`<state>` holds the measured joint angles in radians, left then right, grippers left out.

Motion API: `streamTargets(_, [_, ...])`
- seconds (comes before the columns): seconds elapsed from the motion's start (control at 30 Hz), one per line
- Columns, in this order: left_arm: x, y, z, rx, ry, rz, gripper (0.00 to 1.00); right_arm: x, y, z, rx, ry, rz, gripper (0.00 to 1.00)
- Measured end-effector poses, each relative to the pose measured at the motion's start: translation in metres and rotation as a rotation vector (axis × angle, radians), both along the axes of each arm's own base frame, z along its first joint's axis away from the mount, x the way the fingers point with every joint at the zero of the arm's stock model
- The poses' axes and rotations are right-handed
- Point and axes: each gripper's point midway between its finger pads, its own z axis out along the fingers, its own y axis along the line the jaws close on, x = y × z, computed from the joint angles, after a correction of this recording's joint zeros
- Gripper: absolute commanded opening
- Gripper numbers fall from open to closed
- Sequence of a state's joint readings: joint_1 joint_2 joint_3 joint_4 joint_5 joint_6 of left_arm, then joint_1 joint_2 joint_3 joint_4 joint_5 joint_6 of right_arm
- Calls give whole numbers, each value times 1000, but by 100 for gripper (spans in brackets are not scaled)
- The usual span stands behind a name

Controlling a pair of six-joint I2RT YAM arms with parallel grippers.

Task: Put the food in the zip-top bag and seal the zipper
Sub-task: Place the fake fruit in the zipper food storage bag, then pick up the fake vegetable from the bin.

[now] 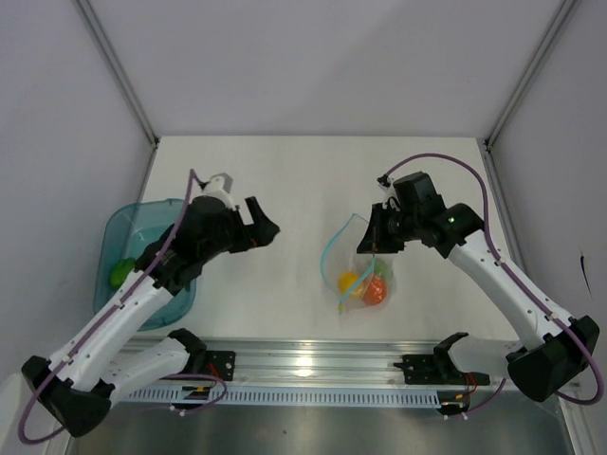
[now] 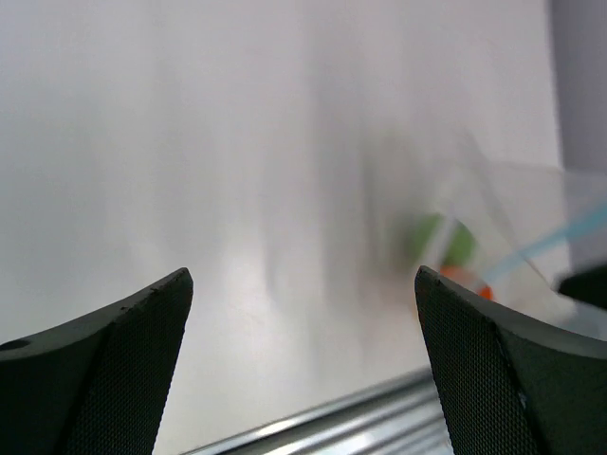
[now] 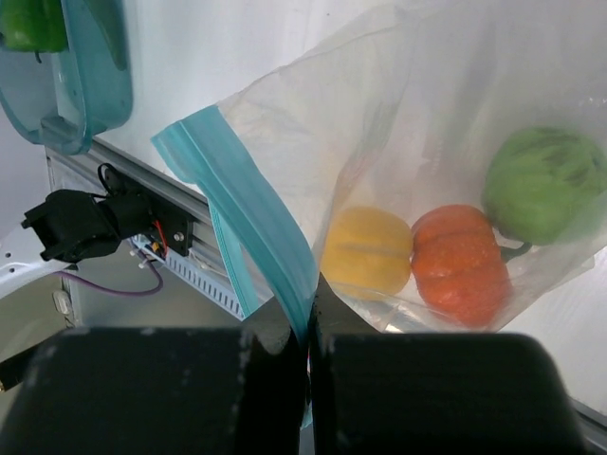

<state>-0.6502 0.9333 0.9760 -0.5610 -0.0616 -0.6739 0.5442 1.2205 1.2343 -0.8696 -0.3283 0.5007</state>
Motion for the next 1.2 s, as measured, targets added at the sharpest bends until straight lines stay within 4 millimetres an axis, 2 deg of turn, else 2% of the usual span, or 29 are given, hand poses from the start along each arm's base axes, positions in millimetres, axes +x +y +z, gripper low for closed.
streamTargets(0.07, [13,44,-8,49,30,158,100,-1,-1,-2,-4,2,-2,0])
streamTargets(0.17, [17,96,-19,115,72,343,100,-3,-3,-5,-8,4,-4,0])
streamTargets(0.37, [16,178,-33,175,155,643,100,-4,-4,-5,-9,1,-1,0])
streamTargets(0.47, [14,205,-46,205,221,755,100,-5,-4,-7,-10,2,0,0])
streamTargets(0.57, [7,224,-61,266,299,843,99,-6,-4,-10,-9,7,1,0])
streamTargets(0.7, [0,241,-71,313,353,920,99,-7,-3,-12,0,7,9,0])
streamTargets(0.8, [-2,261,-79,310,387,1007,94,-7,-1,-12,7,7,17,0])
streamTargets(0.97, [-4,287,-112,300,522,1100,92,-7,0,-12,9,-3,34,0])
streamTargets(1.2, [3,286,-154,315,653,1063,90,-6,5,-18,24,-2,59,0])
